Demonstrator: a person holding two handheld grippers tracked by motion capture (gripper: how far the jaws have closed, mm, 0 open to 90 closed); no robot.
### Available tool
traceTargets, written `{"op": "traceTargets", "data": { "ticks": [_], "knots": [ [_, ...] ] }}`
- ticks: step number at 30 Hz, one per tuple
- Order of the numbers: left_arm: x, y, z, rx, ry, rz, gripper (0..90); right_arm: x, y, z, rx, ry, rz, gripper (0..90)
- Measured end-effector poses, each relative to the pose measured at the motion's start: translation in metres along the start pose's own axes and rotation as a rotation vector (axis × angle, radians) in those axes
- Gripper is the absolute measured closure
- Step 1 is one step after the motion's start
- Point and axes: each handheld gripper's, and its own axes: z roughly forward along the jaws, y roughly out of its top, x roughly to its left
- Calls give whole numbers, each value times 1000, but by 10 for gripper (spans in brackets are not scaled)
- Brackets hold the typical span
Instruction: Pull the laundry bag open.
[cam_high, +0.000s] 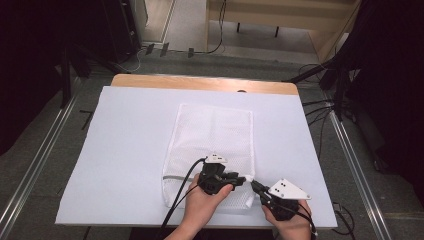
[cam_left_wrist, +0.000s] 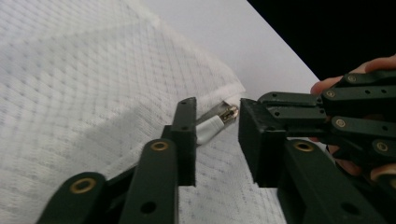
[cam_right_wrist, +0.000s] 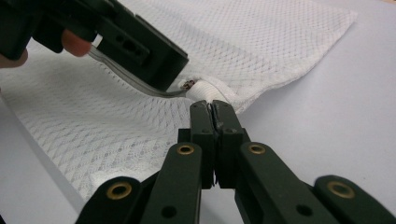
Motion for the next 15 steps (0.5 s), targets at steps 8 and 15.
{"op": "traceTargets", "data": {
  "ticks": [8,15],
  "knots": [
    [7,-3,-1,7,-106,-65,669,-1,0,0,-5,-7,0,900],
    [5,-2,-2,1,-125,-45,779,0,-1,1,-3,-5,1,900]
  ]
}}
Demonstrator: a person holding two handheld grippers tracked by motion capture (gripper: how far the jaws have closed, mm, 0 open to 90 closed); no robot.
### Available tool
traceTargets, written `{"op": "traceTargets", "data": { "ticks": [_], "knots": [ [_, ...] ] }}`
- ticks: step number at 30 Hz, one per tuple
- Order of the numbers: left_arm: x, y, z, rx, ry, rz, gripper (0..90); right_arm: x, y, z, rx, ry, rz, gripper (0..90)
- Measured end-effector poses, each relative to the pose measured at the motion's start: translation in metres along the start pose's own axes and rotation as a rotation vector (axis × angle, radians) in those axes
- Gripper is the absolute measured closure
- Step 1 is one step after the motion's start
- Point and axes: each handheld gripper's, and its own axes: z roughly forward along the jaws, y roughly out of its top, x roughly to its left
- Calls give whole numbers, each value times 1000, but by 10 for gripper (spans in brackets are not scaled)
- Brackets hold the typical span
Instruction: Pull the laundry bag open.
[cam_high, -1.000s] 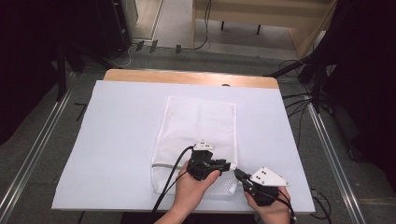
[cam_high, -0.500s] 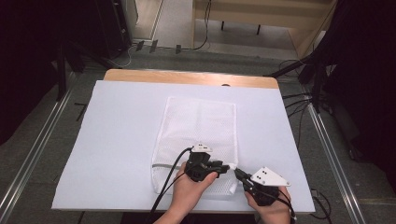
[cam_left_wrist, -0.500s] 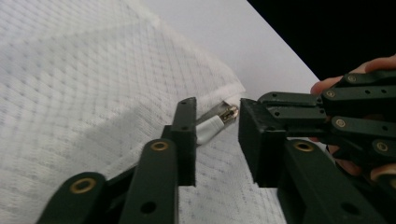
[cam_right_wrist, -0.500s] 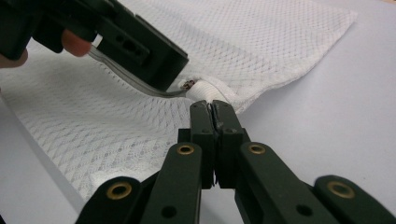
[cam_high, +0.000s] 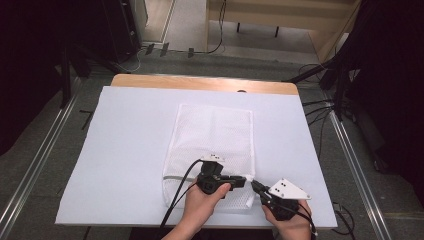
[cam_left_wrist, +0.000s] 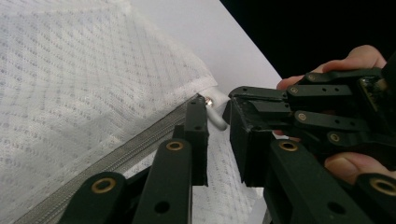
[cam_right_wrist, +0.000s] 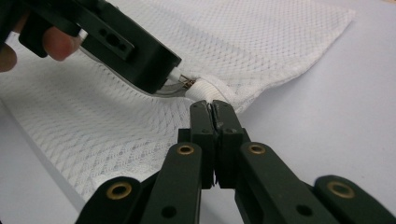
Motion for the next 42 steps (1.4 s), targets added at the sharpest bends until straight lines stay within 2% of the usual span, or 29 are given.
{"op": "traceTargets", "data": {
  "ticks": [3,6,9,10,14,16,20,28,33,41,42],
  "knots": [
    [-1,-1,3,14,22,17,790,1,1,0,0,6,0,900],
    [-1,-1,2,-3,40,20,822,1,0,-1,-7,8,-2,900],
    [0,0,0,-14,42,20,841,1,0,-1,-9,10,-3,900],
    [1,1,-2,-17,31,20,855,1,0,-1,-10,10,-2,900],
    [0,0,-2,-7,46,37,875,2,1,0,-7,9,-6,900],
    [0,-1,-2,-10,51,40,878,2,1,-1,-11,12,-4,900],
    [-1,-1,-1,-2,90,60,880,2,3,-3,-20,1,-4,900],
    [4,-2,-7,3,119,71,880,-1,4,-7,-18,-11,15,900],
    [12,-6,-14,-1,138,61,880,-3,4,-8,-18,-21,19,900],
    [27,-16,-39,-8,183,51,880,-3,5,-10,-20,-30,18,900],
    [30,-17,-45,-13,191,53,880,-3,5,-10,-20,-29,18,900]
  ]
}}
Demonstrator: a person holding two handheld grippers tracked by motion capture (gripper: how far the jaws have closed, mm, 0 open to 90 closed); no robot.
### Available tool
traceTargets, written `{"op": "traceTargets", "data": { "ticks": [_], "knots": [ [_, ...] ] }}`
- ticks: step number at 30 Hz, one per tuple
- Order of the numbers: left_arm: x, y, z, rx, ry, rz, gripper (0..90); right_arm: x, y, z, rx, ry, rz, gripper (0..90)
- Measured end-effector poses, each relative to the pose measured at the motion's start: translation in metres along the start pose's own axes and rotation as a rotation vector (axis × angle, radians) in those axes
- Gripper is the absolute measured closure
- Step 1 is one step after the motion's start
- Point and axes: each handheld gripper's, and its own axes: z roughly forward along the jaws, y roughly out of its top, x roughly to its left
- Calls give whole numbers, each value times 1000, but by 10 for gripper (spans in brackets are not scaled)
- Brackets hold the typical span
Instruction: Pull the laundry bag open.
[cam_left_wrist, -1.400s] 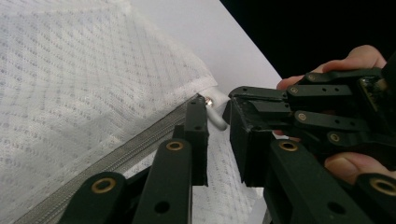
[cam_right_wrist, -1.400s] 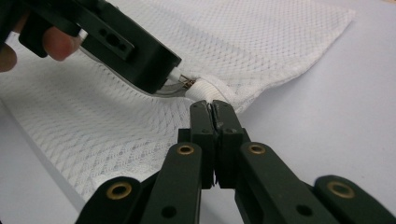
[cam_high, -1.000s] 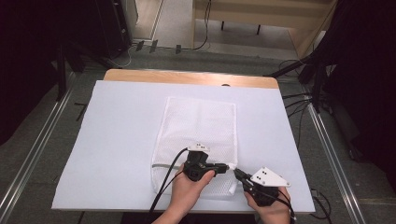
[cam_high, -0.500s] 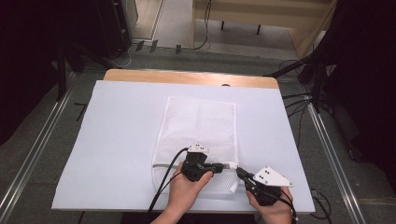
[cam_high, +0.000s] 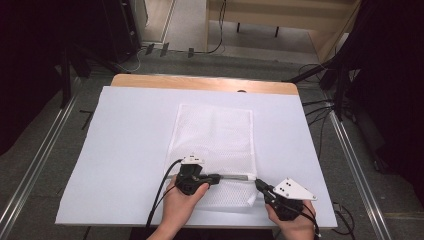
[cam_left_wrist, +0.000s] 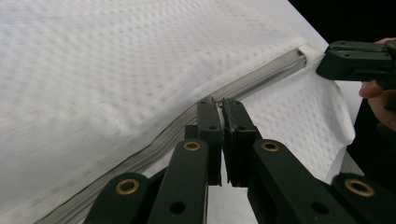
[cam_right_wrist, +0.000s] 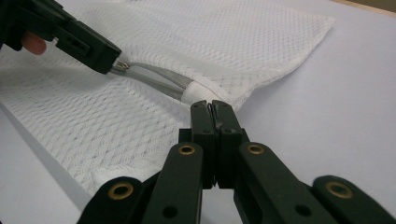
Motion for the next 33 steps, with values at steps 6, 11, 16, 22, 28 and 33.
{"op": "traceTargets", "data": {
  "ticks": [6,11,16,22,28,33],
  "knots": [
    [14,-8,-19,-5,26,-5,880,0,0,0,2,-1,-1,900],
    [36,-22,-42,-10,75,-36,879,-1,0,-2,4,-14,1,900],
    [49,-31,-60,-15,108,-40,879,-2,0,-2,7,-19,5,900],
    [66,-41,-79,-21,130,-64,879,-2,0,-1,10,-23,4,900],
    [76,-47,-94,-37,132,-85,879,-4,-1,0,25,-27,10,900],
    [82,-51,-108,-53,147,-99,879,-4,-1,0,27,-32,16,900]
  ]
}}
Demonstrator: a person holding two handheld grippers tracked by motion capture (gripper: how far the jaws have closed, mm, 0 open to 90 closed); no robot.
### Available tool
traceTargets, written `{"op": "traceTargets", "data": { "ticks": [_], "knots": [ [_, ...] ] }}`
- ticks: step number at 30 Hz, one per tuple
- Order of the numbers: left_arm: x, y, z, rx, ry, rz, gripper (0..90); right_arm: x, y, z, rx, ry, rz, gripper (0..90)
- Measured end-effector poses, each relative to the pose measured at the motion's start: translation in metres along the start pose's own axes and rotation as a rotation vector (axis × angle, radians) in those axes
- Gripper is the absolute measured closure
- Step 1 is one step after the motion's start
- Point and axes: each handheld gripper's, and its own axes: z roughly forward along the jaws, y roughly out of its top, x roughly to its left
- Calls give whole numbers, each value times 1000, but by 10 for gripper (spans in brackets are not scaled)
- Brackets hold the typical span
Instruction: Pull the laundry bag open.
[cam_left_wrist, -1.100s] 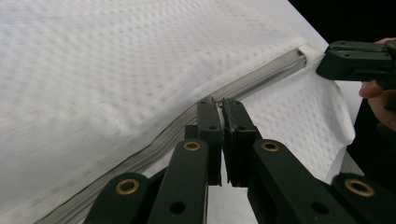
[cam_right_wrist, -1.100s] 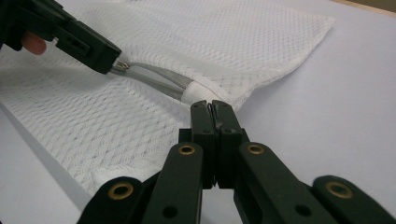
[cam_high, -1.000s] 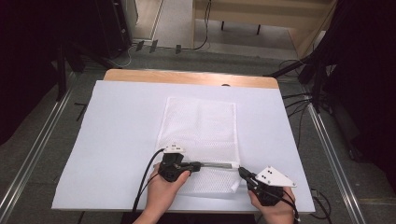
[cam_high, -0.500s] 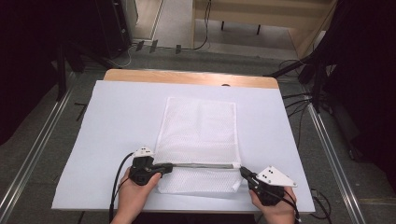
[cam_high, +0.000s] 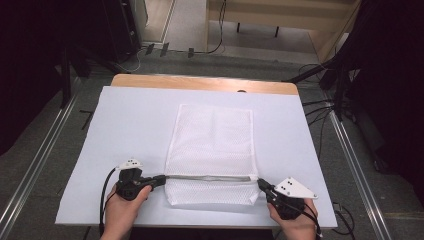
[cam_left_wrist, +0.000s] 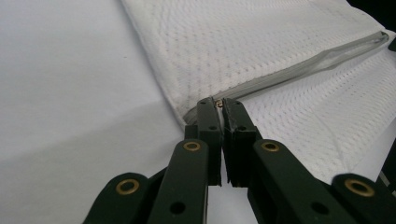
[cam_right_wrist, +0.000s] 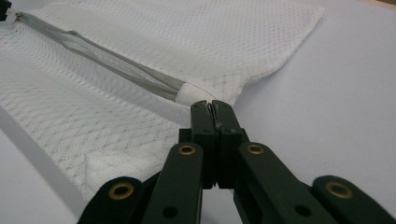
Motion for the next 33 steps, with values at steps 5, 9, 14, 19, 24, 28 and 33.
{"op": "traceTargets", "data": {
  "ticks": [5,9,14,19,24,28,33],
  "knots": [
    [6,-6,-3,4,18,-7,880,0,0,-1,0,2,2,900],
    [4,-9,-5,2,30,9,879,1,1,0,-2,5,-4,900],
    [1,-13,-6,-9,15,8,879,-1,0,-1,-4,10,4,900],
    [-2,-13,-6,-5,21,20,879,-2,-1,-1,-10,10,7,900],
    [-4,-14,-6,-16,12,38,874,-3,-1,-1,-13,-1,14,900],
    [-6,-15,-9,-88,37,49,515,-7,-2,-1,-33,17,42,769],
    [-8,-15,-14,-138,110,103,251,-12,-2,-3,-34,-4,69,545]
  ]
}}
